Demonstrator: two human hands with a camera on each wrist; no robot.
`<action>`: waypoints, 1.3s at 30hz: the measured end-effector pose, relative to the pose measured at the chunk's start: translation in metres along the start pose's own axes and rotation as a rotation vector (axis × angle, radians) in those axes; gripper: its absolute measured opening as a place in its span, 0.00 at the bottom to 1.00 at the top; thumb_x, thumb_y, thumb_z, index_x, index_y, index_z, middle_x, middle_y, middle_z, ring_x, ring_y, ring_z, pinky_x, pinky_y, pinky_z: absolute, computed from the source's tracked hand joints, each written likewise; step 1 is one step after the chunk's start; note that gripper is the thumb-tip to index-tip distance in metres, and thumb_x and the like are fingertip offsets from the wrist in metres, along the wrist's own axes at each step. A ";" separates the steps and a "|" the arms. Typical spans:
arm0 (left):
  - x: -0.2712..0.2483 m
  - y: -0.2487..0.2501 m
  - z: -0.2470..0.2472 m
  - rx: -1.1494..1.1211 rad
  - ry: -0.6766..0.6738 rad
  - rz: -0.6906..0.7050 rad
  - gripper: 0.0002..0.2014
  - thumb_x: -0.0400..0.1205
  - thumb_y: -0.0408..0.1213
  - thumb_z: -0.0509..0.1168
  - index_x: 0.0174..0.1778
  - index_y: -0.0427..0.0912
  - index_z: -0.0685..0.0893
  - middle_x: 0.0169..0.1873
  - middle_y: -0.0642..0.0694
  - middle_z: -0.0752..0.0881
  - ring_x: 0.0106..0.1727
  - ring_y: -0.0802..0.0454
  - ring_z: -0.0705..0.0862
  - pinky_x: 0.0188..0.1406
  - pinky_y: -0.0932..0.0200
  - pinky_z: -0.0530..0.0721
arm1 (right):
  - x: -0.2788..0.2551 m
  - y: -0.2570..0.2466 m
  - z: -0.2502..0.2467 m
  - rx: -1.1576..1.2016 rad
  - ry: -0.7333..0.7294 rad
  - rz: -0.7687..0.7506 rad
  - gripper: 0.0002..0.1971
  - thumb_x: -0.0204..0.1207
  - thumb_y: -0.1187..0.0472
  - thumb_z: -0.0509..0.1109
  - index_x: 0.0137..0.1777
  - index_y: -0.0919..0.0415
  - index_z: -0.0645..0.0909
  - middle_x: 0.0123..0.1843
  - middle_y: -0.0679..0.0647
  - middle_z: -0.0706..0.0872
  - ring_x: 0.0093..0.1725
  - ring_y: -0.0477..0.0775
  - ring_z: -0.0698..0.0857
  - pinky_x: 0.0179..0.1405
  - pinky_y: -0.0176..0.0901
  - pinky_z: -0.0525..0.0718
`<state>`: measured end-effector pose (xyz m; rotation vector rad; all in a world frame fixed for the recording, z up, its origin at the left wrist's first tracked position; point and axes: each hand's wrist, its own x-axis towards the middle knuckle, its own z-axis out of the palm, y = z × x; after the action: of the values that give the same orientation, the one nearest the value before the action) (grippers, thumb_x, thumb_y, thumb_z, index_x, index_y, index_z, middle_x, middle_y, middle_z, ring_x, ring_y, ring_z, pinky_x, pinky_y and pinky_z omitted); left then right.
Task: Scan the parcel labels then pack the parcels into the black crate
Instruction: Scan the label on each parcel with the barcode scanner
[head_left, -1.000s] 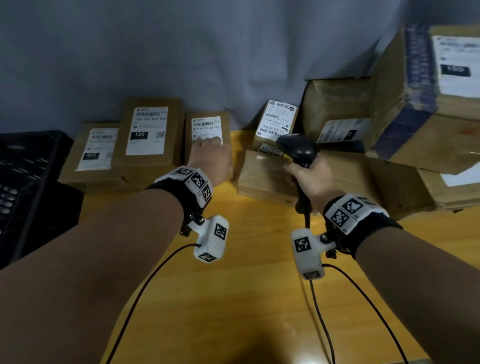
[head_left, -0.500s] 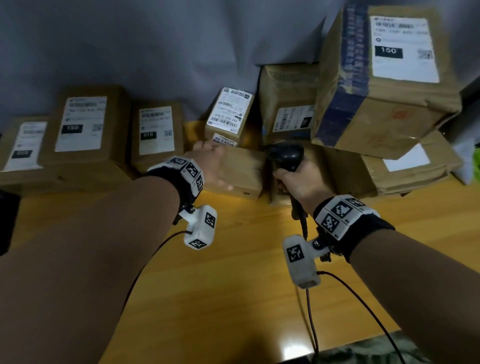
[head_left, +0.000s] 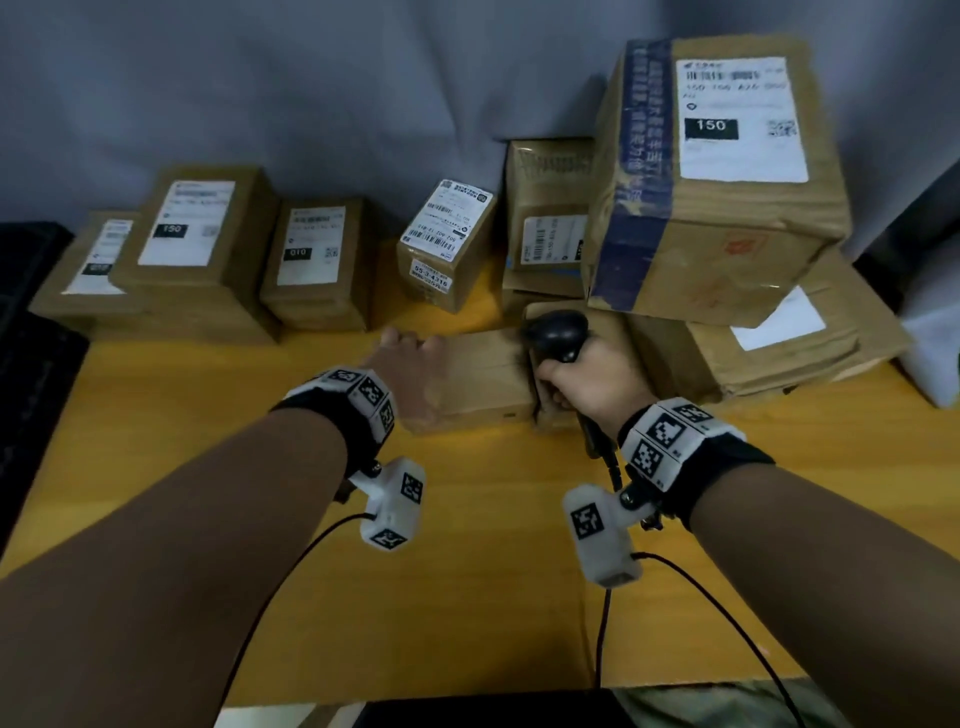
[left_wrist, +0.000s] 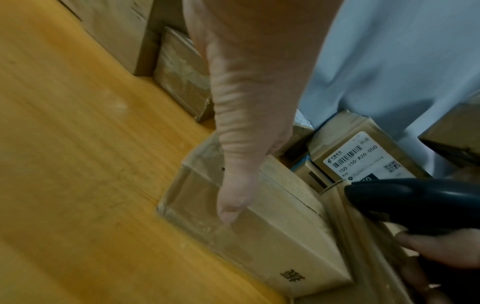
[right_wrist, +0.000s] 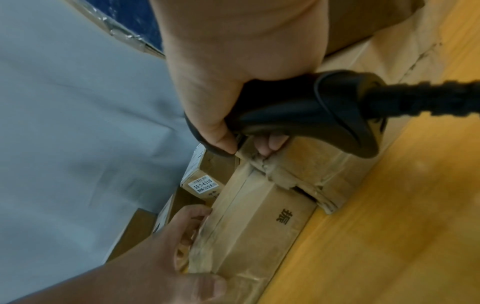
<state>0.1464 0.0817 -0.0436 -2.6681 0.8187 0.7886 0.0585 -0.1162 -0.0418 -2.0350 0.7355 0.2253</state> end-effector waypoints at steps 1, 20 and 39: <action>-0.006 0.003 0.000 0.004 0.015 -0.022 0.52 0.68 0.69 0.68 0.79 0.42 0.57 0.71 0.40 0.71 0.71 0.37 0.67 0.70 0.43 0.72 | -0.002 0.001 -0.004 -0.010 -0.020 -0.005 0.13 0.71 0.57 0.72 0.51 0.66 0.83 0.37 0.60 0.89 0.42 0.61 0.89 0.46 0.56 0.88; -0.091 -0.041 -0.042 -1.739 0.062 -0.142 0.16 0.84 0.48 0.62 0.63 0.44 0.77 0.60 0.42 0.84 0.61 0.45 0.82 0.67 0.47 0.78 | -0.053 -0.085 0.027 0.663 -0.091 -0.127 0.25 0.70 0.59 0.80 0.68 0.52 0.79 0.58 0.52 0.89 0.59 0.54 0.86 0.63 0.54 0.83; -0.086 -0.071 -0.071 -1.311 0.002 0.077 0.31 0.78 0.38 0.72 0.75 0.51 0.67 0.53 0.48 0.86 0.45 0.51 0.87 0.29 0.61 0.85 | -0.066 -0.102 0.015 0.677 0.171 -0.177 0.22 0.69 0.68 0.79 0.62 0.57 0.80 0.54 0.52 0.89 0.58 0.52 0.86 0.68 0.54 0.81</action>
<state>0.1578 0.1515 0.0682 -3.6783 0.4207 1.8140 0.0669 -0.0366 0.0511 -1.4640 0.6211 -0.2745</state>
